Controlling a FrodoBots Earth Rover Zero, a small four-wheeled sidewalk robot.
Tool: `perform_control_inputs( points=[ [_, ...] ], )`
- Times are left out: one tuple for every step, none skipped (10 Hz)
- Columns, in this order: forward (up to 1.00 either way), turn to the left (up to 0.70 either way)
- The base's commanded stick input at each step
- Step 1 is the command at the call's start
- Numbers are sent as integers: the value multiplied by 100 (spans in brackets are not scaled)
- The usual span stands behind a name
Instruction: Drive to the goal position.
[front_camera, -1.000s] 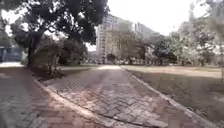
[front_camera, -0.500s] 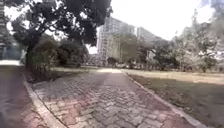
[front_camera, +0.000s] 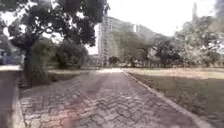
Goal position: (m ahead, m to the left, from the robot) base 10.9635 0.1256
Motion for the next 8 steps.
perform_control_inputs(
  points=[
    [85, 0],
    [85, 0],
    [85, 0],
    [85, 0],
    [85, 0],
    [85, 0],
    [85, 0],
    [85, 0]
  ],
)
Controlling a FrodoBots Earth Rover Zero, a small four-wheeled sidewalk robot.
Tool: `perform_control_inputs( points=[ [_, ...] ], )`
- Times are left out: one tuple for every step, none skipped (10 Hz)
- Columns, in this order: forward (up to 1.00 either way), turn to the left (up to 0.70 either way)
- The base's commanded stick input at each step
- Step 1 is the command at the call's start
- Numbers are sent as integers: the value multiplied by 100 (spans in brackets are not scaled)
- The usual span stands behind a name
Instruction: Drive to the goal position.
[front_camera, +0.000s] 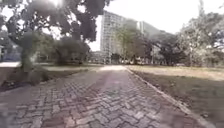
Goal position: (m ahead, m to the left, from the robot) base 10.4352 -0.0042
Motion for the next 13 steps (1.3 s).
perform_control_inputs(
  points=[
    [85, 0],
    [85, 0],
    [85, 0],
    [85, 0],
    [85, 0],
    [85, 0],
    [85, 0],
    [85, 0],
    [85, 0],
    [85, 0],
    [85, 0],
    [85, 0],
    [85, 0]
  ],
)
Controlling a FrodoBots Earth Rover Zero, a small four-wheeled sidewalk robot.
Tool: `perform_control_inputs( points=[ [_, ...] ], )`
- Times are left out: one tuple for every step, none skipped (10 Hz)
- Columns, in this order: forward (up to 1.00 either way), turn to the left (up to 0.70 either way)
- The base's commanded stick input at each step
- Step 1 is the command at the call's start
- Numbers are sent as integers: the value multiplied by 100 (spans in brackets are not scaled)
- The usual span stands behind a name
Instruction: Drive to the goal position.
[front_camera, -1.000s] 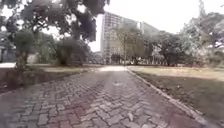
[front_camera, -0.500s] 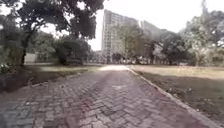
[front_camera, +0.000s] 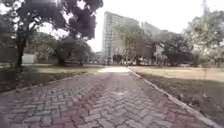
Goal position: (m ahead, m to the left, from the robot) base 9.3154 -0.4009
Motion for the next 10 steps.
perform_control_inputs(
  points=[
    [85, 0],
    [85, 0],
    [85, 0],
    [85, 0],
    [85, 0],
    [85, 0],
    [85, 0],
    [85, 0],
    [85, 0],
    [85, 0]
  ],
)
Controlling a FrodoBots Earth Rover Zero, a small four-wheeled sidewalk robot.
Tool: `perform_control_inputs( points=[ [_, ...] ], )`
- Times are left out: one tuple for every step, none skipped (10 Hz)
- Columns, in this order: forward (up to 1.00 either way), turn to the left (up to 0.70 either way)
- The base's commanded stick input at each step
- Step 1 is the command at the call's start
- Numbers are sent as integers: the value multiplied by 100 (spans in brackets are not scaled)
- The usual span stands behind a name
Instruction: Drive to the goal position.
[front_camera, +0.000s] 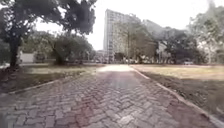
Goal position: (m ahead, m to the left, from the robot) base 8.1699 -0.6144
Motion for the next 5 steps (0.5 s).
perform_control_inputs(
  points=[
    [85, 0],
    [85, 0],
    [85, 0],
    [85, 0],
    [85, 0]
  ],
)
